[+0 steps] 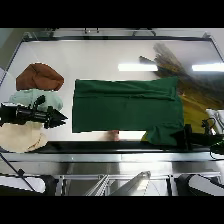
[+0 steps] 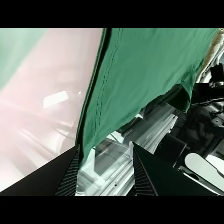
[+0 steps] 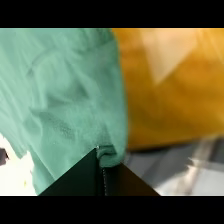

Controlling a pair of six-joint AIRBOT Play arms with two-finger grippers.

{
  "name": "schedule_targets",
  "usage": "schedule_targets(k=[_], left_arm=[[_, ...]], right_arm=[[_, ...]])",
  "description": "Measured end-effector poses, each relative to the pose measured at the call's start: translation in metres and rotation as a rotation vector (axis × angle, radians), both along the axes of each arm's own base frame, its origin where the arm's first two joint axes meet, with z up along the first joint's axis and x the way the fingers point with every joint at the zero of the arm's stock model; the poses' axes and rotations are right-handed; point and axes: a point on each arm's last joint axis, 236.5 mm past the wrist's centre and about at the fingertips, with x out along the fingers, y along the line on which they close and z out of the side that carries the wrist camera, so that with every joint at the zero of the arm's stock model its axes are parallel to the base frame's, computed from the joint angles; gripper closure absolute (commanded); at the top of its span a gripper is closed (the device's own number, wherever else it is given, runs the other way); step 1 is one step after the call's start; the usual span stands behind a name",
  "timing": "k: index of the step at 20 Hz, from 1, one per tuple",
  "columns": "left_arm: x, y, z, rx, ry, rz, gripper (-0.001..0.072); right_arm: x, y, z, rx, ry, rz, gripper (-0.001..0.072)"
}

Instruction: Fold the shirts.

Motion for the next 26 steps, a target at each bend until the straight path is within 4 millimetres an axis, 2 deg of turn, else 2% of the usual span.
schedule_targets(k=[4,9,10,11,12,16,18,20,26], left_arm=[[0.003,-0.015,-0.014,0.072,-0.014,-0.044,0.0358],[-0.009,-0.035,-0.030,0.138,0.035,-0.127,0.0360],[-0.011,-0.043,-0.032,0.134,0.037,-0.145,0.0400],[-0.013,-0.052,-0.033,0.119,0.035,-0.167,0.0626],[-0.016,-0.058,-0.036,0.122,0.032,-0.196,0.0690],[-0.015,-0.074,-0.027,0.078,-0.008,-0.270,0.0690],[-0.003,-0.067,-0.021,0.092,-0.051,-0.259,0.0690],[0.007,-0.060,-0.004,0.069,-0.080,-0.234,0.0689],[0.018,-0.014,0.022,0.026,-0.096,-0.123,0.0689]], right_arm=[[0.017,0.002,0.015,0.026,-0.092,-0.040,0.0693],[0.027,0.002,0.036,0.010,-0.179,-0.045,0.0693],[0.028,0.002,0.039,0.007,-0.189,-0.043,0.0693],[0.028,0.003,0.041,0.007,-0.198,-0.040,0.0693],[0.028,0.003,0.044,0.009,-0.205,-0.038,0.0693],[0.027,0.009,0.051,0.032,-0.221,-0.018,0.0694],[0.026,0.010,0.055,0.035,-0.229,0.006,0.0694],[0.027,0.009,0.062,0.034,-0.244,0.036,0.0694],[0.052,-0.013,0.092,-0.016,-0.311,0.059,0.0694]])
